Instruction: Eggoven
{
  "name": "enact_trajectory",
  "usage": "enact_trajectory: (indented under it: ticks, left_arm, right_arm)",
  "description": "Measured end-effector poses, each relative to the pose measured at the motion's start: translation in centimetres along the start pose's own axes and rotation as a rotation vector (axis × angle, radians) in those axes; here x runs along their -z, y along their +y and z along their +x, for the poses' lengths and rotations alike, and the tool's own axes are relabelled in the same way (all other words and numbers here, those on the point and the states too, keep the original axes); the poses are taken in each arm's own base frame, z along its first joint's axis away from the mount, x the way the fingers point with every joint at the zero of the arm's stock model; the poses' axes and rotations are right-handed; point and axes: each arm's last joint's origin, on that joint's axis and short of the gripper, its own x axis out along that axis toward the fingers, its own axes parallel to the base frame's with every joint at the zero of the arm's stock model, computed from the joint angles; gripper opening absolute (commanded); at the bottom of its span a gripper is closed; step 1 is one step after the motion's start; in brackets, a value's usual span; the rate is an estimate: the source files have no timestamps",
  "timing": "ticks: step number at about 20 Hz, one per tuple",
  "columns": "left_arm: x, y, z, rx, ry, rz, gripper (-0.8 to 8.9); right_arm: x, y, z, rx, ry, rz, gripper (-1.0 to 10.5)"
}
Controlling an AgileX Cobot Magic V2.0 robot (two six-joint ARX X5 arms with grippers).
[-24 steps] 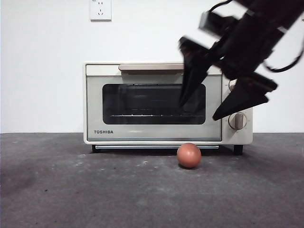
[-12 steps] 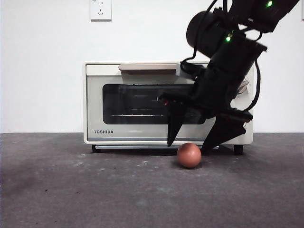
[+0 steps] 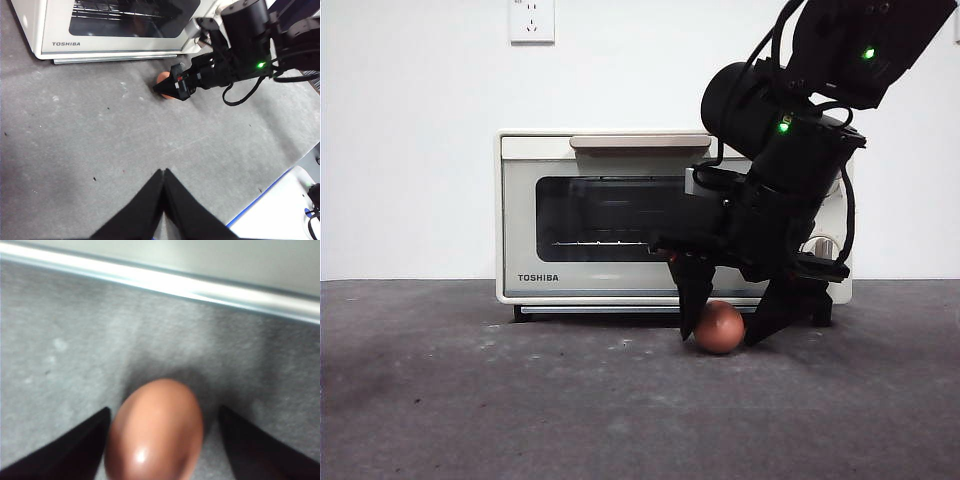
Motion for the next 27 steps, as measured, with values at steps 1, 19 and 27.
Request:
enact_trajectory:
  ticks: [1,19,27]
  left_arm:
    - [0.0,0.0,0.0,0.000,0.000,0.000,0.07]
    - [-3.0,0.8,2.4,0.048,-0.096,0.034,0.07]
    - [-8.8,0.5,9.8,0.030,-0.156,0.102,0.07]
  right_arm:
    - [0.0,0.0,0.0,0.009,-0.004,0.000,2.5]
    - [0.3,2.7,-9.7,-0.064,-0.043,-0.153,0.0]
    - [1.9,1.5,-21.4,-0.141,-0.226,-0.211,0.0]
